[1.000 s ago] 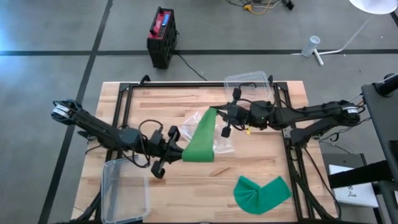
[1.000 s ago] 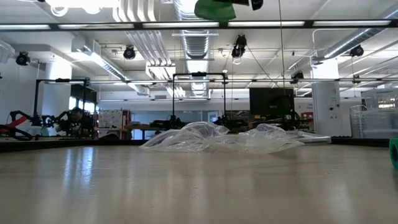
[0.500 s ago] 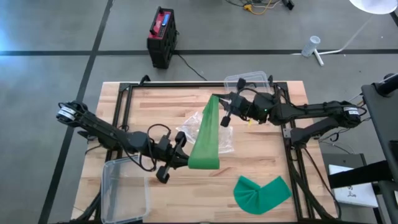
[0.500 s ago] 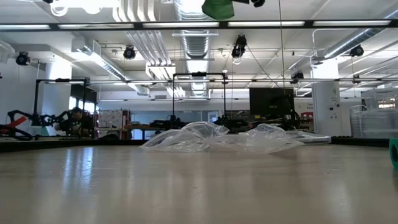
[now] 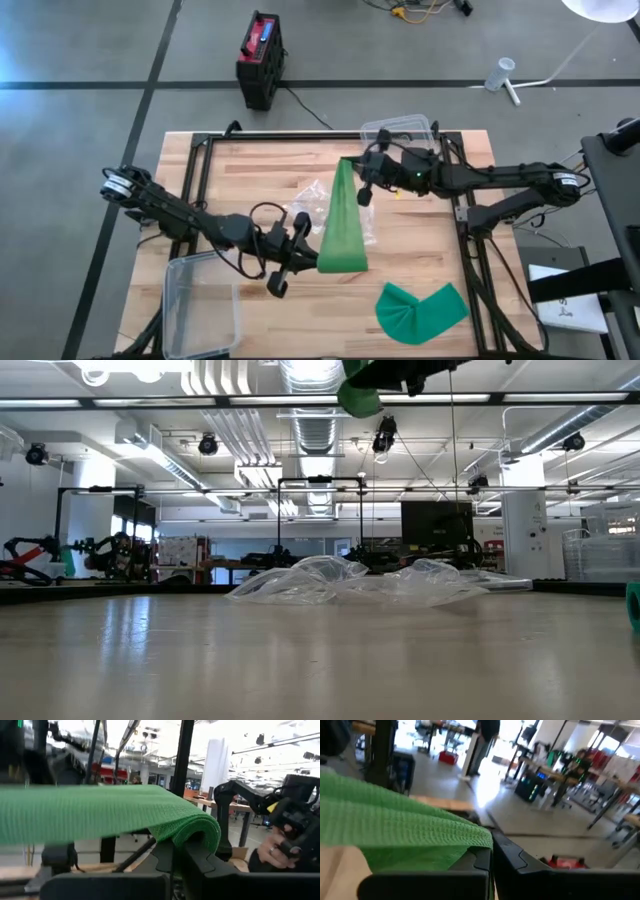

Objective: Roll bandage
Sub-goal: Roll the green bandage

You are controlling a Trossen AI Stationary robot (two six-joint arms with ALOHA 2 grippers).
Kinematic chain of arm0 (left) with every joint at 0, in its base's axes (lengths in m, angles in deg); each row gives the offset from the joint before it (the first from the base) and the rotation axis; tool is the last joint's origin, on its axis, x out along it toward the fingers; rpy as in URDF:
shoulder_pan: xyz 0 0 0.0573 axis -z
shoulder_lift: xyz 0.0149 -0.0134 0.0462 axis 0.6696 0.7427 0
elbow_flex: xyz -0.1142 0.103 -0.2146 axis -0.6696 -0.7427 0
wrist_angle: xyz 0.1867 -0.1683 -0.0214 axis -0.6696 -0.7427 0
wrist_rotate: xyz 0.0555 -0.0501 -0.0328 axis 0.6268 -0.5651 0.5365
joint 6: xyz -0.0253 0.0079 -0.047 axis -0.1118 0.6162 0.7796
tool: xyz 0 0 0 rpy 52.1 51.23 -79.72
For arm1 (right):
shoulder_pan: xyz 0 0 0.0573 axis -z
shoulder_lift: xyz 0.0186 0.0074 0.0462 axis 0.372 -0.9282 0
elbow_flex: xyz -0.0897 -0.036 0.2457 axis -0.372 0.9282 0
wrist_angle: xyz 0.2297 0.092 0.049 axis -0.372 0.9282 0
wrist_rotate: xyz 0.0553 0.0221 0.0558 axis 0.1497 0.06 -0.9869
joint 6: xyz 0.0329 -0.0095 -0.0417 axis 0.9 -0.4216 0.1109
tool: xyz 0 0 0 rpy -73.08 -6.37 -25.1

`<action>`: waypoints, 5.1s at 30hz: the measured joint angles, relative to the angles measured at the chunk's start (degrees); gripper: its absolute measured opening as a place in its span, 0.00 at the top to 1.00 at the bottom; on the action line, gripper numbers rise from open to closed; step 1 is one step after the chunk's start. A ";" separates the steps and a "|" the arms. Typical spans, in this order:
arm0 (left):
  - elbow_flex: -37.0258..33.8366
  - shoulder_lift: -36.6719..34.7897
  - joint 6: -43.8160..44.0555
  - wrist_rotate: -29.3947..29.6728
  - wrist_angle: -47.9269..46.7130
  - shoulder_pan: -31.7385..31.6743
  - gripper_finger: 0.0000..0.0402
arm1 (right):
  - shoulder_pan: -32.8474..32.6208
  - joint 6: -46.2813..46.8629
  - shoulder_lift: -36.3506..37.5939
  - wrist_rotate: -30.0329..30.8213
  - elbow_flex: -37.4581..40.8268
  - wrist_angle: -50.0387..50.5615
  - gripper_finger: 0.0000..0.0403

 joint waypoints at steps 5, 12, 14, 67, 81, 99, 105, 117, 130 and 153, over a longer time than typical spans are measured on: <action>0.84 -2.81 -4.25 0.09 -0.06 -0.08 0.99 | 0.00 3.38 1.26 -0.54 2.17 0.56 1.00; 0.84 -5.29 -9.04 7.57 -0.03 -2.01 0.99 | -0.95 8.35 1.51 -8.52 3.21 1.93 1.00; 0.84 -5.80 -9.07 8.63 -0.13 -2.88 0.99 | -1.75 8.23 1.51 -8.49 3.23 2.95 1.00; 0.84 -12.00 -17.88 12.02 -9.55 -4.81 0.99 | -7.53 17.64 12.36 -27.70 3.23 12.11 0.46; 0.80 -12.17 -22.63 12.02 -16.06 -4.81 0.99 | -9.07 11.71 15.00 -28.02 3.20 3.82 0.31; 0.78 -12.17 -24.72 12.02 -20.20 -4.81 0.99 | -9.31 11.29 8.25 -28.27 3.21 -4.19 0.46; 0.78 -12.17 -24.34 12.15 -20.20 -4.81 0.99 | -9.58 11.14 7.28 -28.35 3.19 -4.83 0.48; 0.78 -12.17 -23.76 16.15 -20.07 -4.82 0.99 | -10.16 10.10 6.60 -27.82 3.19 -5.38 0.53; 0.78 -11.41 -21.09 21.04 -19.52 -4.81 0.98 | -10.16 9.98 5.20 -26.03 3.19 -7.41 0.79; -3.53 -12.62 -16.47 19.26 -9.41 -3.69 0.56 | -10.16 7.13 12.35 -26.40 2.93 -7.34 0.99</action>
